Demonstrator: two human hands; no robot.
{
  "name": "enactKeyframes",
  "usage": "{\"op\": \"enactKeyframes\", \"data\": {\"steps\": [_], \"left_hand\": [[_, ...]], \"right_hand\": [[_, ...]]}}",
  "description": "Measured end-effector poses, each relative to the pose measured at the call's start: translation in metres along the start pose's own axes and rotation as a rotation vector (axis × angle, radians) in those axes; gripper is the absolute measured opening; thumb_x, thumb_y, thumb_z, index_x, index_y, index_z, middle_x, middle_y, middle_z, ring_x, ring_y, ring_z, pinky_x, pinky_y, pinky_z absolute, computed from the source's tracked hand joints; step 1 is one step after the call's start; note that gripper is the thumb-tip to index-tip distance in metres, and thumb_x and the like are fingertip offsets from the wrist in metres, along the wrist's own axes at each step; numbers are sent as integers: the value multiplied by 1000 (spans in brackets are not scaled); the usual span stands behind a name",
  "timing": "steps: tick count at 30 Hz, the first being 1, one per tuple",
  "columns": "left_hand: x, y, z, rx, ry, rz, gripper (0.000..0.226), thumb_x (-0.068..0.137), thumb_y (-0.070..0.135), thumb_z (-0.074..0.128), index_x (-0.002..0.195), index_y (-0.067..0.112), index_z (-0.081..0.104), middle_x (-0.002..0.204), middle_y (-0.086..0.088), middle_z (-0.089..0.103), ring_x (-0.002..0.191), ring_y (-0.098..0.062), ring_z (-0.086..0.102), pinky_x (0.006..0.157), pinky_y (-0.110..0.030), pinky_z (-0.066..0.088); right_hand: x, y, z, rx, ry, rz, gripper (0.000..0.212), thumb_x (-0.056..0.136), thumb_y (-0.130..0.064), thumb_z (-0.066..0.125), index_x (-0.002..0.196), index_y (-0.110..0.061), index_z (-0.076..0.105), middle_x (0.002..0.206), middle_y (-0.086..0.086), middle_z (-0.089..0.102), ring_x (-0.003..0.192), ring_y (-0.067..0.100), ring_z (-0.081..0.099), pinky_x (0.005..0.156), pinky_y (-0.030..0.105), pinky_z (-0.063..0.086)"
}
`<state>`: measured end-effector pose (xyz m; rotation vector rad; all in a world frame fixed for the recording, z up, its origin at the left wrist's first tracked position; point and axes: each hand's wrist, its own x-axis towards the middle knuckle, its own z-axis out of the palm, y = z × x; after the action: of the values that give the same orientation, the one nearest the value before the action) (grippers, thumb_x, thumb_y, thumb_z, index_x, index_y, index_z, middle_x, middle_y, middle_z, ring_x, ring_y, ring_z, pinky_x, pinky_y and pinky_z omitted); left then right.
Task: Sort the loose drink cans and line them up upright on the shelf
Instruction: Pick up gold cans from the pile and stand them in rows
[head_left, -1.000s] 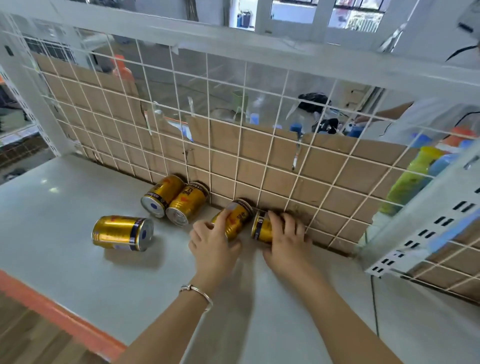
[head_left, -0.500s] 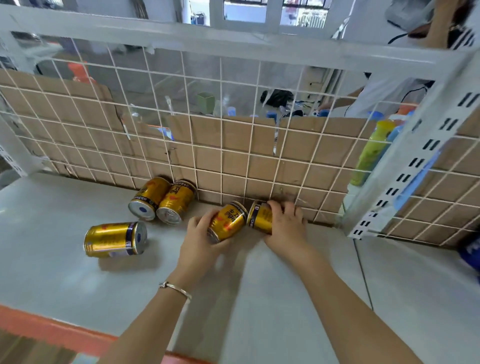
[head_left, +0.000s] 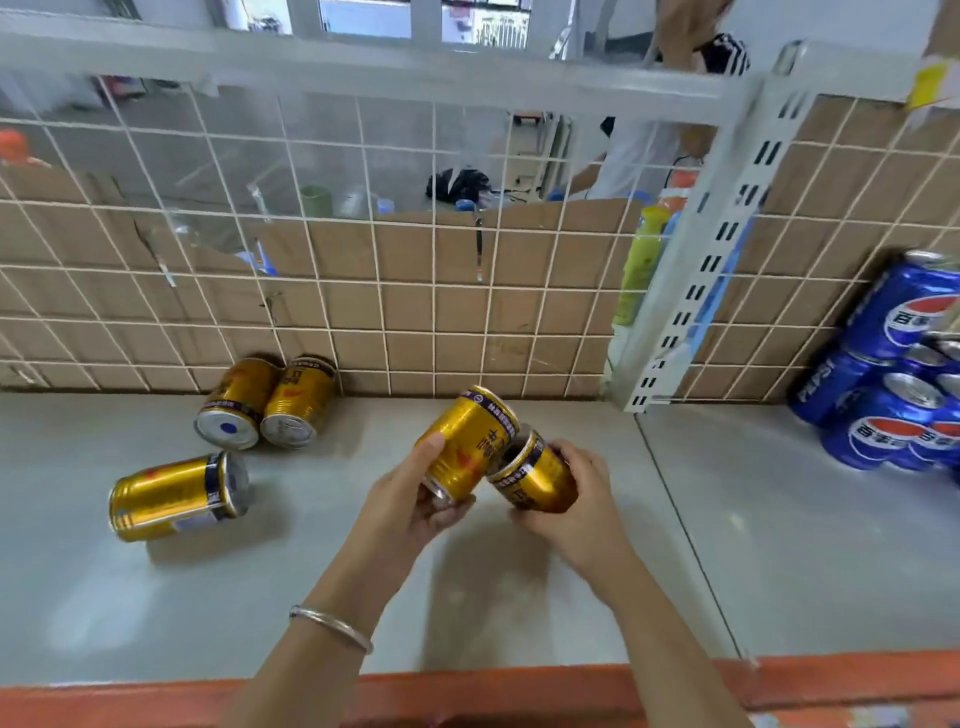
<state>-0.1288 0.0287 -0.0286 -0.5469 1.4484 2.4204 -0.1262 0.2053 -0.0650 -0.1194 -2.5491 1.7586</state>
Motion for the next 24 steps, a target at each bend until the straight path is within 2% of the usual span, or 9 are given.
{"op": "enactKeyframes", "data": {"steps": [2, 4, 7, 10, 12, 14, 16, 19, 24], "left_hand": [[-6, 1, 5, -90, -118, -70, 31, 82, 33, 59, 99, 7, 57, 82, -18, 65, 73, -28, 64, 56, -25, 58], [-8, 0, 7, -130, -240, -124, 49, 76, 38, 64, 110, 4, 55, 92, -22, 68, 75, -28, 69, 62, -28, 59], [-14, -9, 15, -112, -351, -175, 65, 67, 31, 75, 119, 0, 52, 109, -27, 65, 88, -31, 69, 74, -34, 59], [-23, -25, 25, -8, -402, -233, 55, 70, 28, 70, 115, 1, 55, 104, -22, 68, 87, -28, 68, 75, -33, 59], [-30, -33, 33, 104, -411, -227, 48, 75, 32, 70, 112, 3, 57, 97, -18, 70, 84, -26, 68, 73, -31, 59], [-33, -40, 41, 242, -417, -181, 50, 71, 36, 65, 110, 6, 59, 93, -13, 71, 83, -22, 68, 76, -30, 58], [-38, -48, 52, 327, -438, -141, 50, 69, 36, 72, 110, 9, 60, 92, -9, 71, 83, -19, 68, 80, -31, 55], [-47, -61, 75, 405, -466, -96, 53, 66, 36, 79, 110, 13, 59, 91, -7, 69, 80, -16, 67, 77, -28, 53], [-64, -87, 120, 534, -518, 25, 78, 45, 54, 75, 115, 23, 57, 90, -3, 71, 79, -14, 68, 69, -23, 48]], "right_hand": [[-13, -2, -3, 135, 46, 26, 73, 58, -1, 85, 111, -33, 48, 118, -6, 40, 102, 4, 51, 75, 10, 46], [-25, -4, -8, 285, 78, 86, 75, 52, -9, 87, 112, -36, 50, 118, -2, 51, 97, 11, 60, 72, 25, 52], [-41, -10, -20, 641, 129, 162, 77, 52, -6, 79, 123, -21, 53, 103, 7, 68, 84, 18, 68, 66, 32, 55], [-55, -21, -34, 841, 133, 215, 61, 58, -10, 79, 115, -18, 58, 99, 8, 70, 84, 22, 69, 69, 35, 57], [-65, -25, -46, 841, 148, 251, 50, 64, -24, 80, 109, -17, 61, 95, 8, 70, 82, 22, 69, 69, 35, 58], [-75, -24, -58, 769, 179, 278, 48, 69, -35, 77, 111, -18, 61, 96, 9, 70, 81, 21, 69, 66, 34, 57], [-86, -21, -70, 700, 236, 306, 57, 66, -35, 80, 115, -19, 56, 98, 9, 68, 78, 19, 68, 62, 31, 55], [-106, -15, -93, 630, 291, 323, 77, 61, -31, 83, 125, -18, 44, 107, 10, 63, 78, 19, 68, 58, 27, 53], [-151, -8, -150, 478, 390, 319, 87, 52, -34, 89, 125, -26, 40, 108, 8, 63, 77, 22, 68, 62, 28, 54]]}}
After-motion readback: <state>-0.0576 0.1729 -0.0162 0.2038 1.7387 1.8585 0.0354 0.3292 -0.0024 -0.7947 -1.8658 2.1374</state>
